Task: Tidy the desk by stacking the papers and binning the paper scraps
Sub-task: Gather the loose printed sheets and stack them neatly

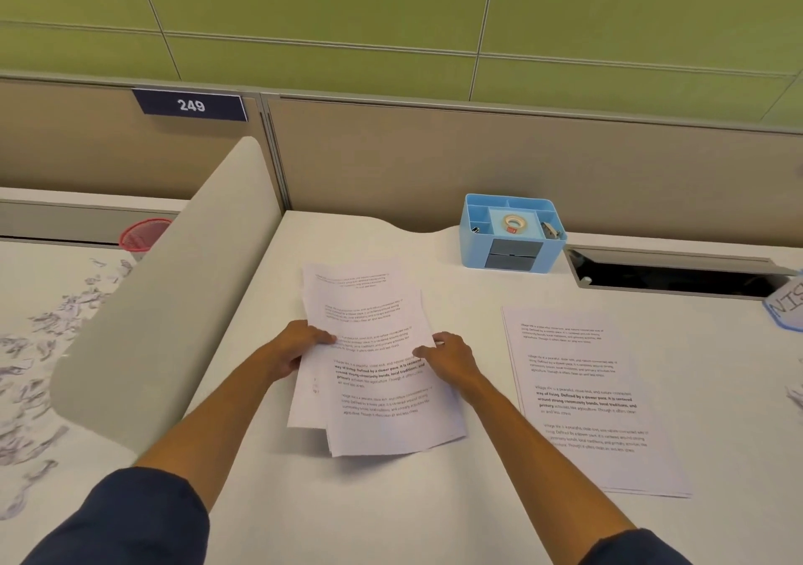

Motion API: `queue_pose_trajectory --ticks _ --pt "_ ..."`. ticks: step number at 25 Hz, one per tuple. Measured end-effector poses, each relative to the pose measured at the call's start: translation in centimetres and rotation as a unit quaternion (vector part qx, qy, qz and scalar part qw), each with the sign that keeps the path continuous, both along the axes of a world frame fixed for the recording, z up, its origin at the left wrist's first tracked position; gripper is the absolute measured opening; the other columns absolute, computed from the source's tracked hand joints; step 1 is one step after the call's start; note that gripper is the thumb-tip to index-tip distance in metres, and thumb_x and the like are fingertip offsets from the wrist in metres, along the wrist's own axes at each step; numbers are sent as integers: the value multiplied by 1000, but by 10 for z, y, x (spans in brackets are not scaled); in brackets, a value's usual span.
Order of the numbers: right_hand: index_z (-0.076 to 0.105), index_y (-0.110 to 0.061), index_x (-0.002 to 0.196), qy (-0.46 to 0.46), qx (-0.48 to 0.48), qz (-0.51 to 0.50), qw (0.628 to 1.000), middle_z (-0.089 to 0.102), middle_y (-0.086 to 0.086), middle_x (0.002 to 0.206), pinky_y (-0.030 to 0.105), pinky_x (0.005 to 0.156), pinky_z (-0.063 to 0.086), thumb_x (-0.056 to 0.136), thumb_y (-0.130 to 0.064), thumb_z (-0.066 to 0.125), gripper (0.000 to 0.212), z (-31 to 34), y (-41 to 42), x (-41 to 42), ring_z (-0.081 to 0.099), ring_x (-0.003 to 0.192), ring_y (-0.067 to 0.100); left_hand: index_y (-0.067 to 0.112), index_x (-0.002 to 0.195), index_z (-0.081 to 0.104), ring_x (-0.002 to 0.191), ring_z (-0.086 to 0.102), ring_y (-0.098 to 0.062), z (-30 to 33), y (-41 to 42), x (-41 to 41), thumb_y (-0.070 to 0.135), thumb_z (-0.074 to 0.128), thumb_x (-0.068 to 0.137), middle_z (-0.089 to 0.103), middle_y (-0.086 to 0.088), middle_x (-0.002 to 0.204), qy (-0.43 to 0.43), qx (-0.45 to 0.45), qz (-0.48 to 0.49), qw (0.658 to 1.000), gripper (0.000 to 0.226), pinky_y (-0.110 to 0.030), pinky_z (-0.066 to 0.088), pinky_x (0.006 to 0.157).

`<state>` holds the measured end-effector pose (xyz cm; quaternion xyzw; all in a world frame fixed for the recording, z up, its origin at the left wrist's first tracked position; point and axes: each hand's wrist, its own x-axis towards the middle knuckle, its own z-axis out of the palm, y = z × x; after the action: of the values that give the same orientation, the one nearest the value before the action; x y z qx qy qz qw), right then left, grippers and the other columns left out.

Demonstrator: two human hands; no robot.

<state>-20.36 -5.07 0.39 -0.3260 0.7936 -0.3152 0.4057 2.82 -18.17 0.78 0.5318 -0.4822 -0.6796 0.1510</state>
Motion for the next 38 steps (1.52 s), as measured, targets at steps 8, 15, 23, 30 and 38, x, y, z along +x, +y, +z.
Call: queue_pose_trajectory --ticks 8,15,23,30,38 --pt "63 -13 104 -67 -87 -24 994 66 1 101 33 79 49 79 -33 76 35 21 24 -11 60 89 17 9 107 67 82 73 -27 45 45 8 1 58 93 75 -11 100 21 -182 -8 983 18 -37 58 70" --pt "60 -20 117 -204 -276 -2 939 70 0 114 28 72 56 79 -24 77 42 110 39 -20 67 101 21 6 119 67 102 70 -29 94 72 12 9 64 91 73 -9 113 133 -211 -51 967 28 -44 56 88" --pt "63 -28 95 -102 -370 -56 922 71 -5 91 23 61 56 90 -26 66 7 137 70 12 71 81 18 6 114 70 99 71 -30 128 84 -2 13 76 81 74 -9 109 176 -262 -33 948 34 -41 58 84" --pt "63 -29 93 -78 -430 -111 893 71 -3 89 30 65 60 70 -42 75 28 144 85 27 71 81 21 5 110 70 90 71 -31 136 99 -18 29 79 68 74 -13 103 219 -263 37 939 49 -43 58 80" --pt "70 -33 88 -6 -494 -83 866 72 -15 88 23 73 56 79 -32 77 11 170 82 32 66 91 6 17 108 72 73 66 -19 164 99 -26 25 78 78 70 -8 92 249 -313 18 916 31 -30 55 62"
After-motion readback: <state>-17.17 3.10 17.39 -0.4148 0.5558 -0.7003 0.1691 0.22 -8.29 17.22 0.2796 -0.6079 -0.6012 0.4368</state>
